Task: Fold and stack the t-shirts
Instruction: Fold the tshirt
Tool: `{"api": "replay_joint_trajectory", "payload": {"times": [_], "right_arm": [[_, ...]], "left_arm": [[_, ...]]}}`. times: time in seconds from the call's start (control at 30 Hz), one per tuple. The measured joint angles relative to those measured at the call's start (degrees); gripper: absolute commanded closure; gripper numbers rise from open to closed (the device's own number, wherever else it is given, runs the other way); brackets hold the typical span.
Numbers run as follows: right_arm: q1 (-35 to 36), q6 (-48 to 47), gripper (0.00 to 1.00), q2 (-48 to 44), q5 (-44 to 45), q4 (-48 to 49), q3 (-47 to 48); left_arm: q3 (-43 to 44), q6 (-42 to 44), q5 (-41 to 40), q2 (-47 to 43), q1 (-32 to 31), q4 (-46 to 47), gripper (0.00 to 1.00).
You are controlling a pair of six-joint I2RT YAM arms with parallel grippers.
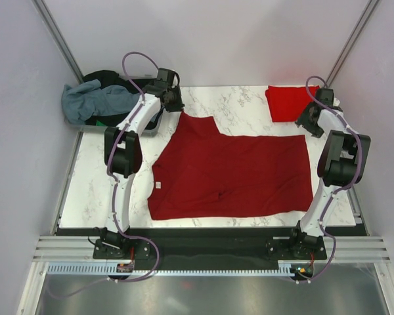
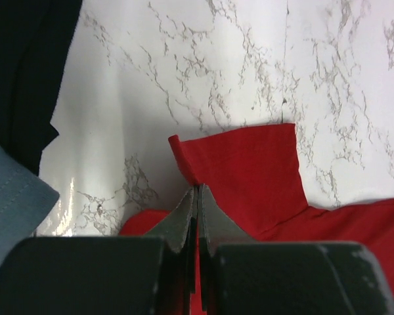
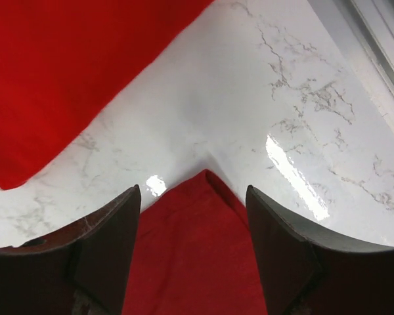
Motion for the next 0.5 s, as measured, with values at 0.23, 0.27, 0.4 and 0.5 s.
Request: {"api": "replay_joint_trajectory", "payload": {"times": [0.23,0.27,0.4,0.5], "right_arm": [[-0.42,-0.66,0.36,4.50,-0.31,0.09,0.09],[-0.42,-0.70,0.39,4.63,-0.50,0.20,0.00],[-0.26,-1.03,0.54,4.68,-1.20,1.03,-0.63],[-0.26,-1.40,0.78,4.68,-1.62,1.73,-1.29]], "left_arm": [[-0.96,0.00,0.92,0.00,0.00,0.02,0.98],[-0.96,0.00,0.94,0.00,0.00,0.04,0.98],[-1.05,0.00,0.96,0.00,0.00,0.04,0.98],[-1.14,0.00,1.01,0.00,0.00,0.04,0.98]]}}
